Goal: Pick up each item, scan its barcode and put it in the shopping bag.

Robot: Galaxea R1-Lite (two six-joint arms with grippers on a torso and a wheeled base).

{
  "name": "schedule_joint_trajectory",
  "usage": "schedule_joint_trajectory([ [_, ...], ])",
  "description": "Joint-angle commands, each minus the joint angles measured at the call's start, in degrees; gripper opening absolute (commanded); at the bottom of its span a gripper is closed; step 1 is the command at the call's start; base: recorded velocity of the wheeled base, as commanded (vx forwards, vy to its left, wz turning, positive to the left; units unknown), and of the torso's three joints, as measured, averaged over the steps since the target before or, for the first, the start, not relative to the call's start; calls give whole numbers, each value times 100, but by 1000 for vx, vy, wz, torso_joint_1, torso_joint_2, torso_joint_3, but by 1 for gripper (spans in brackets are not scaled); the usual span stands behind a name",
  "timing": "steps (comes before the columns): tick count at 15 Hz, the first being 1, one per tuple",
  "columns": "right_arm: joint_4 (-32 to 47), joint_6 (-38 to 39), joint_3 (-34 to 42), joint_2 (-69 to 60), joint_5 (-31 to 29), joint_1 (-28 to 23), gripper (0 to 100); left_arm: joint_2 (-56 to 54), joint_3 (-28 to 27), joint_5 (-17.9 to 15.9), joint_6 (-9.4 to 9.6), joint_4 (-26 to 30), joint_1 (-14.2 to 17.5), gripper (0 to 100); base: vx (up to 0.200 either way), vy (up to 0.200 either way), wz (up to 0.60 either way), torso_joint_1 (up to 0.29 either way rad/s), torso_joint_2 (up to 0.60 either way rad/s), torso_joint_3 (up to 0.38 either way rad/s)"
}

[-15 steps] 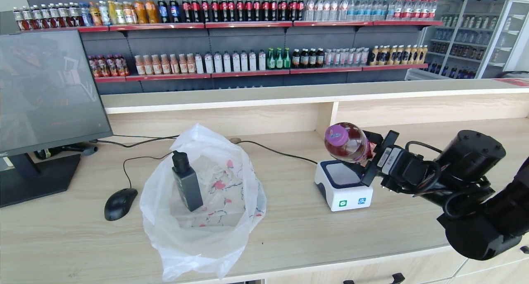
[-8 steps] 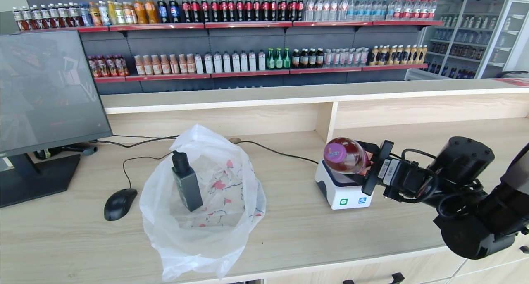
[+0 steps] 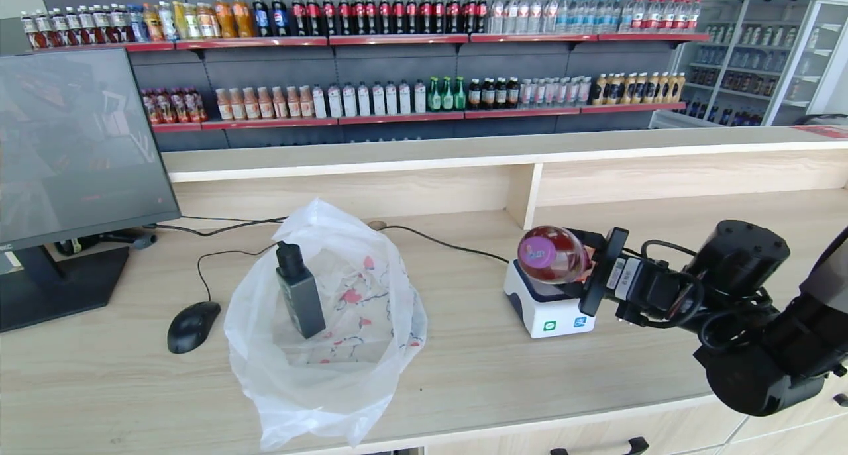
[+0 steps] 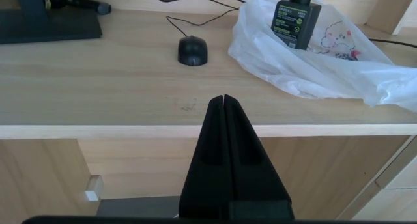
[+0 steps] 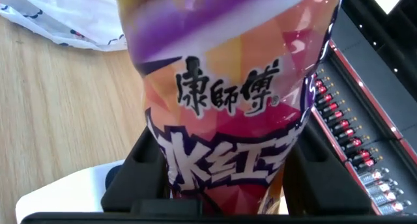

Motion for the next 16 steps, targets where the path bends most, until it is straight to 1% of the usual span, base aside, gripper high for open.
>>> schedule_joint_trajectory([
  [1,-6,-2,12,-3,0,21,0,-2,0,0,-2,-2,0,0,0,0,0,0,0,0],
  [11,-6,103,56,-3,0,39,0,-2,0,0,16,-2,0,0,0,0,0,0,0,0],
  [14,-6,349,39,-188,0,145,0,-2,0,0,16,-2,0,0,0,0,0,0,0,0],
  [16,-6,666,12,-495,0,145,0,-2,0,0,16,-2,0,0,0,0,0,0,0,0],
])
